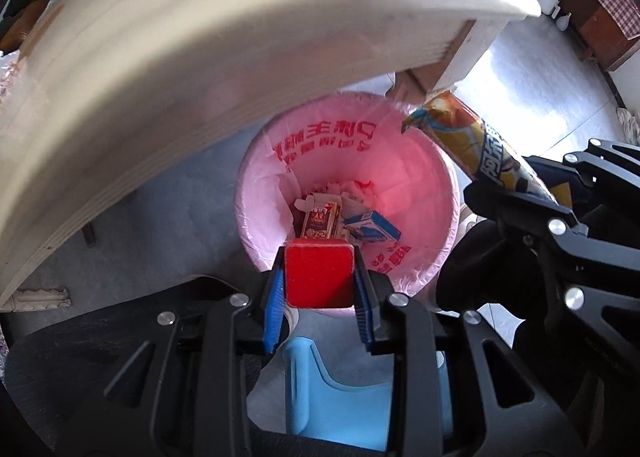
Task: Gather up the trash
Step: 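Carry the red cube with the left gripper while the right gripper carries the snack bar to the bin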
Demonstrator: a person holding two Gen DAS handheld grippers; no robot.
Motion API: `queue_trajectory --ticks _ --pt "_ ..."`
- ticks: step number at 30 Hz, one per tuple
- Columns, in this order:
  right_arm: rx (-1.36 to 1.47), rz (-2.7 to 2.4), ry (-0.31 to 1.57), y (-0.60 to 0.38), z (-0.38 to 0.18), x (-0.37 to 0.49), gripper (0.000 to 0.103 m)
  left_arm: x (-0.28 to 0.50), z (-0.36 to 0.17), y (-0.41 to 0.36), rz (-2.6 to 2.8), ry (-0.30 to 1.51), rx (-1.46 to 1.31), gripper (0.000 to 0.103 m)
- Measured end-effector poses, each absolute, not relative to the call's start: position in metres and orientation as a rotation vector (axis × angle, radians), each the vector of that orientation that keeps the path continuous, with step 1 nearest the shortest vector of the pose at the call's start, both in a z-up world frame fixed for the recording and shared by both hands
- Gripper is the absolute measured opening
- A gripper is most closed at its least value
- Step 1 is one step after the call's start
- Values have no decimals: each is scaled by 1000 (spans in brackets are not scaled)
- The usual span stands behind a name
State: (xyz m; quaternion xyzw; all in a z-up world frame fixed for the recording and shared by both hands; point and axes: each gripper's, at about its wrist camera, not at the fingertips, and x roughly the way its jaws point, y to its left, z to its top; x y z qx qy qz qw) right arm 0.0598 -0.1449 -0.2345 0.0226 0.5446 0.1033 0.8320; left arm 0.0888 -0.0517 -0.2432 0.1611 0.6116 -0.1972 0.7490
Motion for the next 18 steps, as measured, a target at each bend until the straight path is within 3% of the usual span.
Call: queue_trajectory --ticks 18 --pt "56 203 1324 -163 -321 86 21 104 -330 -60 -388 1524 354 30"
